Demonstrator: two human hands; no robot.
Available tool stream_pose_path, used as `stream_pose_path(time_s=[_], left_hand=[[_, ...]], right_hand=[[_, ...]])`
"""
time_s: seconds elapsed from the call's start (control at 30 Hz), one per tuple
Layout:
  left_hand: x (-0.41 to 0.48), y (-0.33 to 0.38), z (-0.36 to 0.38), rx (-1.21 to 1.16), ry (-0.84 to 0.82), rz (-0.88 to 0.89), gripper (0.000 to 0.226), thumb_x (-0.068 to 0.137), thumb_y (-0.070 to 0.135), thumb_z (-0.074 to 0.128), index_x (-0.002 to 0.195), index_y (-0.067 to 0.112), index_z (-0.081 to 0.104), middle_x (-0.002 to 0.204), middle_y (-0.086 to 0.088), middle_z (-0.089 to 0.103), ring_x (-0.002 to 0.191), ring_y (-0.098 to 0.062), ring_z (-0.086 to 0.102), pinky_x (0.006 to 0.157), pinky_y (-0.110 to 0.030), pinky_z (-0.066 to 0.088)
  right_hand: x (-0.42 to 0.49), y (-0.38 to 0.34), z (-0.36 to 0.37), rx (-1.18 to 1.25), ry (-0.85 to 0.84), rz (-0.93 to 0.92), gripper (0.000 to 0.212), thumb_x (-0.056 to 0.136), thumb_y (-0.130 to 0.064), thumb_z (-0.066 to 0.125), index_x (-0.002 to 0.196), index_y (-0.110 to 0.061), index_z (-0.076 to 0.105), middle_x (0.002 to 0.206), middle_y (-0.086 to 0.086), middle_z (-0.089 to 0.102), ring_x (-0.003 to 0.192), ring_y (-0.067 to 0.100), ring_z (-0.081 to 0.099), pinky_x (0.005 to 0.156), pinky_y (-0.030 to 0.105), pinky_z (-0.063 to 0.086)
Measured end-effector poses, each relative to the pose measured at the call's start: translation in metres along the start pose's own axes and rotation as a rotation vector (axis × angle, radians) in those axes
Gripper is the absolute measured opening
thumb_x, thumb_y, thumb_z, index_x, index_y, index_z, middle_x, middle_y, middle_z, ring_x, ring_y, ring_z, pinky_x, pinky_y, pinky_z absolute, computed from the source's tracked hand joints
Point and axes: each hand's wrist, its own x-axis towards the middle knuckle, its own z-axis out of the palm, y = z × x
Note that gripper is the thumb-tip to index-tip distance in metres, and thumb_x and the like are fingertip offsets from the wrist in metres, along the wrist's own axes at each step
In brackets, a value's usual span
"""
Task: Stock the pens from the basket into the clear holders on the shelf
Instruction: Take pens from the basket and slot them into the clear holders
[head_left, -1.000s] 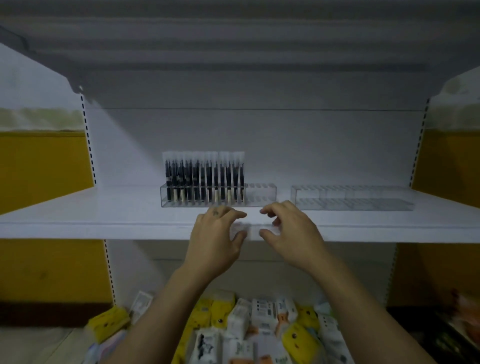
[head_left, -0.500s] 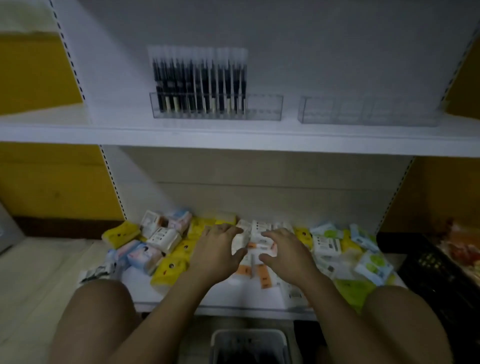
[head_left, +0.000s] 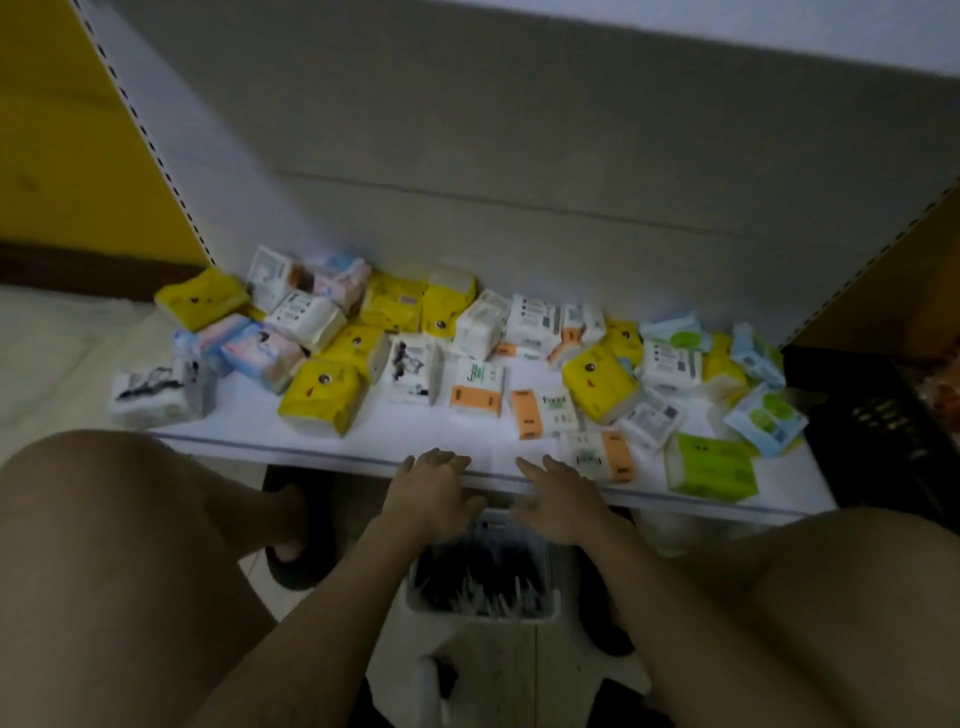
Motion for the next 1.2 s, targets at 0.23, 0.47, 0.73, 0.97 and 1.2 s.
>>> stream_pose_path(time_s=[0.23,0.47,0.73,0.97,1.2], left_hand=[[0.018,-0.012,0.060,-0.158,-0.258,-0.151,0.049,0.090,0.045,0.053,0.133,0.023,0.051,0.134,-0.006,0.054,0.120,-0.026,0.051,0.099,-0.038,0.045],[0.023,-0.022,0.135,-0.336,-0.529,-0.242,0.036,0.095,0.031,0.050,0.117,0.003,0.060,0.112,-0.018,0.063,0.109,-0.033,0.057,0.093,-0.043,0.044],[0.042,-0.012,0.167,-0.383,-0.710,-0.311,0.055,0.093,0.038,0.053,0.143,0.020,0.039,0.147,-0.012,0.035,0.133,-0.031,0.038,0.110,-0.037,0.033],[0.050,-0.019,0.167,-0.573,-0.591,-0.356,0.028,0.095,0.013,0.054,0.108,-0.010,0.064,0.102,-0.023,0.063,0.104,-0.033,0.056,0.091,-0.034,0.043],[0.033,-0.025,0.170,-0.597,-0.462,-0.471,0.023,0.085,0.029,0.069,0.088,0.007,0.068,0.069,0.002,0.059,0.065,-0.014,0.056,0.053,-0.015,0.041]], right_hand=[[0.032,0.034,0.059,0.145,-0.159,0.023,0.044,0.086,-0.039,0.061,0.126,-0.024,0.052,0.121,0.002,0.060,0.105,0.024,0.060,0.088,0.039,0.053],[0.053,0.054,0.118,0.194,-0.336,0.148,0.020,0.097,-0.032,0.051,0.097,-0.013,0.057,0.085,0.006,0.052,0.085,0.028,0.057,0.077,0.034,0.048],[0.067,0.051,0.151,0.262,-0.388,0.271,0.038,0.097,-0.022,0.049,0.132,-0.007,0.052,0.131,0.014,0.056,0.121,0.031,0.053,0.095,0.033,0.042],[0.062,0.053,0.164,0.257,-0.430,0.191,0.031,0.102,-0.012,0.039,0.124,0.000,0.058,0.124,0.018,0.058,0.101,0.026,0.057,0.068,0.011,0.038],[0.078,0.060,0.187,0.392,-0.368,0.170,0.040,0.095,-0.023,0.055,0.132,-0.007,0.055,0.132,0.017,0.053,0.124,0.034,0.046,0.103,0.033,0.042]])
